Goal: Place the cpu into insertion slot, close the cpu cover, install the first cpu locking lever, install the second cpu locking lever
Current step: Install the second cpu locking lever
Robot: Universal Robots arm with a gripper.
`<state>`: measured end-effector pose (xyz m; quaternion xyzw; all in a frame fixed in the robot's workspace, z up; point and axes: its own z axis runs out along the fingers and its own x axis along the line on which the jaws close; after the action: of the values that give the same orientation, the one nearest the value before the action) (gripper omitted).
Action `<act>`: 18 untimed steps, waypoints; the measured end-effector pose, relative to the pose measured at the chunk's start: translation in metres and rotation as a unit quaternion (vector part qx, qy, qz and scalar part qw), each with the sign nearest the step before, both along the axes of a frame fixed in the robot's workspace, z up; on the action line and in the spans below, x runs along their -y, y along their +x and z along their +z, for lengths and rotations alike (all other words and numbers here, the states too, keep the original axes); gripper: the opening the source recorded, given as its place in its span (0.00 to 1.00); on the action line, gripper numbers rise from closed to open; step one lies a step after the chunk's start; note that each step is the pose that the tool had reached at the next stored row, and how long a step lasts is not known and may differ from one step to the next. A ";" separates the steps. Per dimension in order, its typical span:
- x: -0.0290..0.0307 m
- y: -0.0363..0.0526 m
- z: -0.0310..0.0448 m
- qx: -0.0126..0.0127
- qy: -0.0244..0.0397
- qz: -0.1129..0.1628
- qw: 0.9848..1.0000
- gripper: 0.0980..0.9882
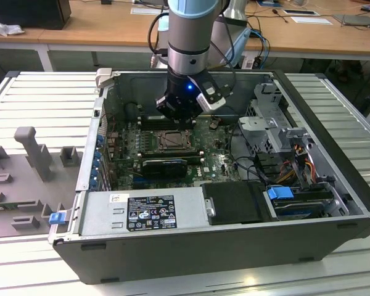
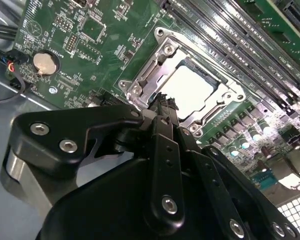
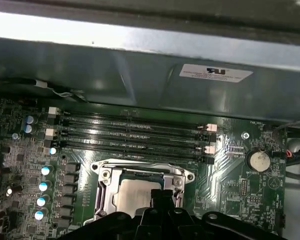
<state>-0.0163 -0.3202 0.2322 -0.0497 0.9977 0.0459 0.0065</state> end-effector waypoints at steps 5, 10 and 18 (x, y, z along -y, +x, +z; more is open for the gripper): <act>0.0018 0.0001 0.0087 0.000 0.000 0.000 1.000 0.01; 0.0203 -0.0001 0.0082 0.000 0.000 0.000 1.000 0.01; 0.0474 -0.0002 0.0047 -0.012 0.014 0.000 1.000 0.01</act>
<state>-0.0165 -0.3676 0.2370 -0.0493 0.9970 0.0602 -0.0045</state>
